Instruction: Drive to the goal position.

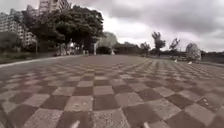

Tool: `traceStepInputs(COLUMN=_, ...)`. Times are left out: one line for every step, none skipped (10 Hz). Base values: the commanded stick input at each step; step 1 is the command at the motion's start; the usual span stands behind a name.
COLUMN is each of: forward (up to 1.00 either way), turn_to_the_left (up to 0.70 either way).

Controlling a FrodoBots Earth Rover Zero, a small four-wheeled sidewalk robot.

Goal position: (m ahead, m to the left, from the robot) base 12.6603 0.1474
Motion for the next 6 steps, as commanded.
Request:
traceStepInputs(forward=0.50, turn_to_the_left=0.00)
traceStepInputs(forward=0.50, turn_to_the_left=0.00)
traceStepInputs(forward=0.50, turn_to_the_left=0.00)
traceStepInputs(forward=0.50, turn_to_the_left=0.00)
traceStepInputs(forward=0.50, turn_to_the_left=0.00)
traceStepInputs(forward=0.50, turn_to_the_left=0.00)
